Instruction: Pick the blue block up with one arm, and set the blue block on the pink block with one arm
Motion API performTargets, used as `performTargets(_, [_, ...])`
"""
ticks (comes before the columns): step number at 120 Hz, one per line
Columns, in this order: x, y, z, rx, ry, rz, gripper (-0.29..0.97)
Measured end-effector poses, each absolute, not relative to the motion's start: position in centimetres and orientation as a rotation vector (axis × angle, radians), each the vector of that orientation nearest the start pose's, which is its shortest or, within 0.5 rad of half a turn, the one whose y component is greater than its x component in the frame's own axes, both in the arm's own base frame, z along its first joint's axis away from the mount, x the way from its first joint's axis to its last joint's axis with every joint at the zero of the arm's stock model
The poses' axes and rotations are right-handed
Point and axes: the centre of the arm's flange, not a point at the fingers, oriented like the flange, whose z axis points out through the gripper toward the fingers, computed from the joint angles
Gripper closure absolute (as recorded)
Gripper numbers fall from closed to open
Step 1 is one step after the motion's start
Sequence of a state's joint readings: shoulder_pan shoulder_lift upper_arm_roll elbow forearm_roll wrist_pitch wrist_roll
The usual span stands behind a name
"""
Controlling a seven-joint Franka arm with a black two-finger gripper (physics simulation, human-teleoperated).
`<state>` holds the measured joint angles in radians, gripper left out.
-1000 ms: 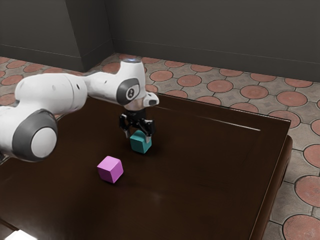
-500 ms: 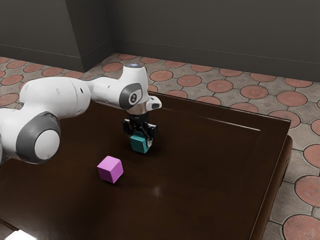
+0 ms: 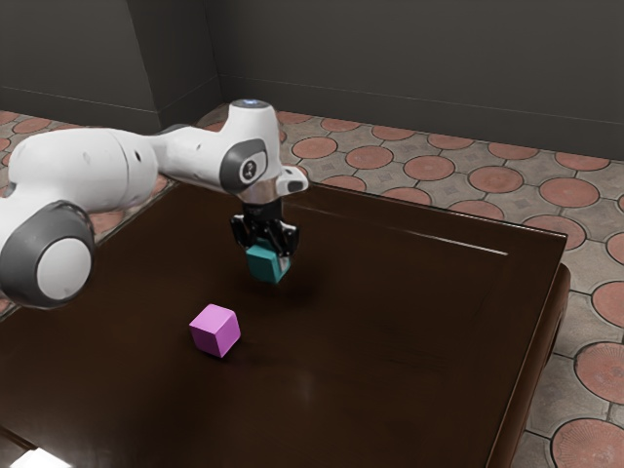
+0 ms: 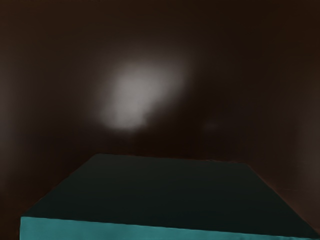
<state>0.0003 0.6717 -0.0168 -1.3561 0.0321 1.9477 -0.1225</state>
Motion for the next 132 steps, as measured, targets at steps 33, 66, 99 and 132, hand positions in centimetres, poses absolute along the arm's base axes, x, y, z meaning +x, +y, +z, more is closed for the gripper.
performTargets(33, [64.9,2.0,35.6,-3.102,-0.149,0.232,0.29])
performTargets(66, [59.8,2.4,36.2,-3.094,-0.033,0.358,0.29])
performTargets(99, [58.5,1.4,34.3,-3.085,0.076,0.445,0.25])
performTargets(132, [58.6,0.8,34.4,-3.083,0.144,0.441,0.08])
